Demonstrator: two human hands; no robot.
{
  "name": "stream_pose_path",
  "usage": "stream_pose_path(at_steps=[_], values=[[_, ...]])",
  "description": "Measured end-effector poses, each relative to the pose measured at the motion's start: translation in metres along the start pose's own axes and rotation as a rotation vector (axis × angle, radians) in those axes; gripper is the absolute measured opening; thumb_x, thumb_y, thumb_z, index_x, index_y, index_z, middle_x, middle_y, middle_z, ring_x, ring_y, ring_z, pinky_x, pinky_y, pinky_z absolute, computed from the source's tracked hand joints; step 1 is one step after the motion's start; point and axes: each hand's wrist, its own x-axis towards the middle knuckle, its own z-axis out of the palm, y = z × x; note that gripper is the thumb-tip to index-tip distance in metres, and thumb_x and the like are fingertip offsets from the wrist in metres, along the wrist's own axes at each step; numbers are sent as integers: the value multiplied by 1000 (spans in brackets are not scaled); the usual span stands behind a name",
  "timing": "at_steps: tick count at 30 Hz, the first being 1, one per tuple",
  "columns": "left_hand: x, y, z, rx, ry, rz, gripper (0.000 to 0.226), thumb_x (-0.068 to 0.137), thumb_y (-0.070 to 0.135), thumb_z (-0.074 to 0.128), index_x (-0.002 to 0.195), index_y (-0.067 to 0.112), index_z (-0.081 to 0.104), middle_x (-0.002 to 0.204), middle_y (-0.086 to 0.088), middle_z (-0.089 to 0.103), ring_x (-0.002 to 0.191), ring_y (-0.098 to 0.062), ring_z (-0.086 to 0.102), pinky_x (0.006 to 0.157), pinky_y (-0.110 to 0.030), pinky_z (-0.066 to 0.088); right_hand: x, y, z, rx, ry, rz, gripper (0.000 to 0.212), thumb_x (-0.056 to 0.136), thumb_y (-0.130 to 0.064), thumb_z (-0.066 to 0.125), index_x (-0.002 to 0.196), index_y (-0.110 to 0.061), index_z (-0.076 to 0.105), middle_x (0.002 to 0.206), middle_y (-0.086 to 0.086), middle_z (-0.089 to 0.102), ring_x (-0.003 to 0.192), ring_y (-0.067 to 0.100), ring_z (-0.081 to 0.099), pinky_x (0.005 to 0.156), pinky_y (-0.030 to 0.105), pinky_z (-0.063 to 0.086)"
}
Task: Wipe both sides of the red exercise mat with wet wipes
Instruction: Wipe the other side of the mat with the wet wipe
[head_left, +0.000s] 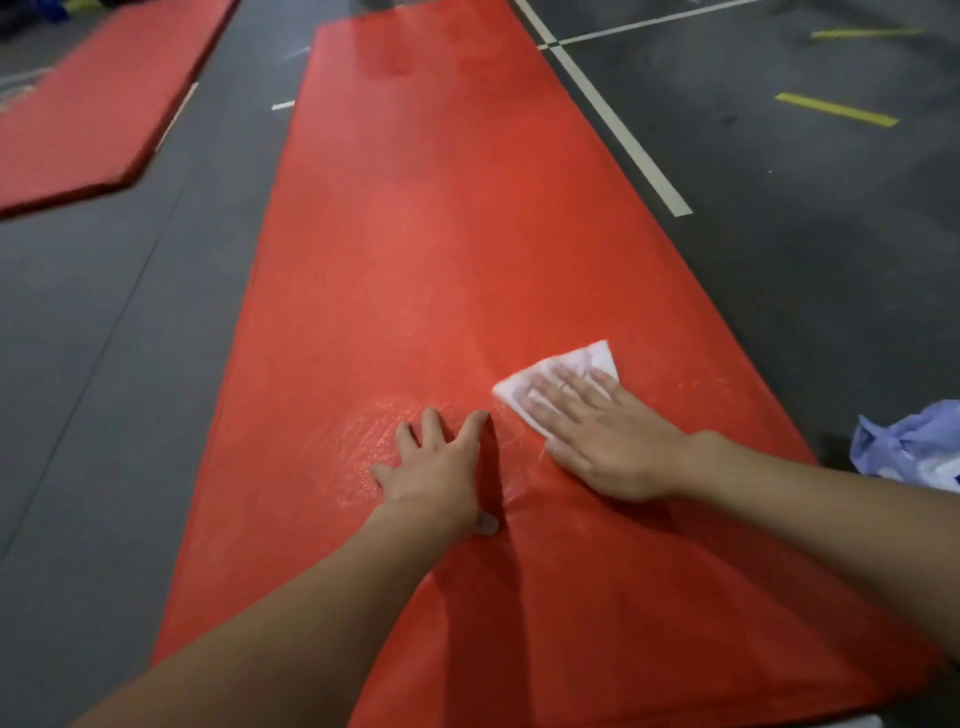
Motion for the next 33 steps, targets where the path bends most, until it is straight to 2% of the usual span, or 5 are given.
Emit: stream_pose_path(at_steps=[7, 12, 16, 30, 33], values=[[2, -3, 5, -28, 12, -48, 131, 62, 41, 89, 153, 34, -5, 161, -2, -7, 149, -35, -4, 108, -67, 20, 21, 17, -16, -9, -20, 219, 60, 101, -47, 1, 156, -28, -13, 165, 1, -14, 152, 21, -15, 122, 47, -7], [6, 0, 6, -115, -66, -245, 142, 62, 43, 89, 152, 7, -15, 158, -20, -26, 145, -44, -19, 106, -76, 9, 10, 7, -9, -8, -87, -127, 65, 92, -54, -13, 154, -35, -17, 160, -8, -25, 149, 15, -22, 121, 40, -12], [11, -3, 5, -117, -97, -228, 146, 58, 47, 90, 153, 7, -14, 159, -19, -24, 146, -44, -17, 104, -78, 13, 31, 11, -14, 10, -25, 163, 61, 98, -49, 0, 155, -32, -14, 165, -1, -16, 151, 18, -19, 122, 45, -8], [-2, -56, 3, 84, -145, 27, 139, 68, 40, 86, 151, 25, -25, 159, 3, -30, 149, -20, -17, 115, -63, 16, 29, -27, -5, -20, -79, -236, 67, 92, -55, -12, 156, -35, -9, 165, -5, -14, 150, 16, -18, 120, 41, -12], [-4, -57, 7, 49, -101, -32, 140, 67, 39, 87, 152, 14, -21, 158, -6, -32, 149, -25, -18, 118, -58, 11, 48, -11, -19, 7, -33, 17, 58, 100, -48, 1, 156, -34, -12, 165, -3, -14, 151, 16, -16, 122, 41, -10]])
